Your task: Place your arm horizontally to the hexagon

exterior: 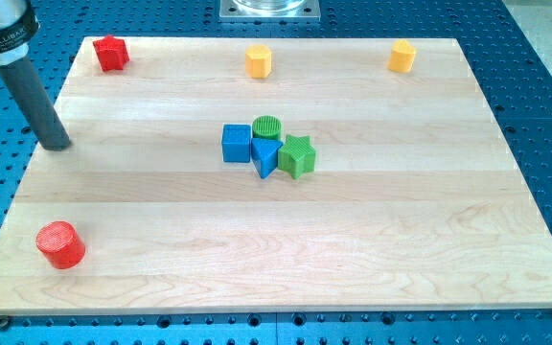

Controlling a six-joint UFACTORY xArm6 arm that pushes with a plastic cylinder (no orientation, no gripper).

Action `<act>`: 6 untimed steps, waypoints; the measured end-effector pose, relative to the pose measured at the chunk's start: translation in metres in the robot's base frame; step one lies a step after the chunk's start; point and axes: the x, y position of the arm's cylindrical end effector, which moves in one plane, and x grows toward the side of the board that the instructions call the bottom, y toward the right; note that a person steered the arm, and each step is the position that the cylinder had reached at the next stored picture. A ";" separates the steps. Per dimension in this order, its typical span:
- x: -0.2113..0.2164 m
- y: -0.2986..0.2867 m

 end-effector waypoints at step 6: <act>-0.092 0.099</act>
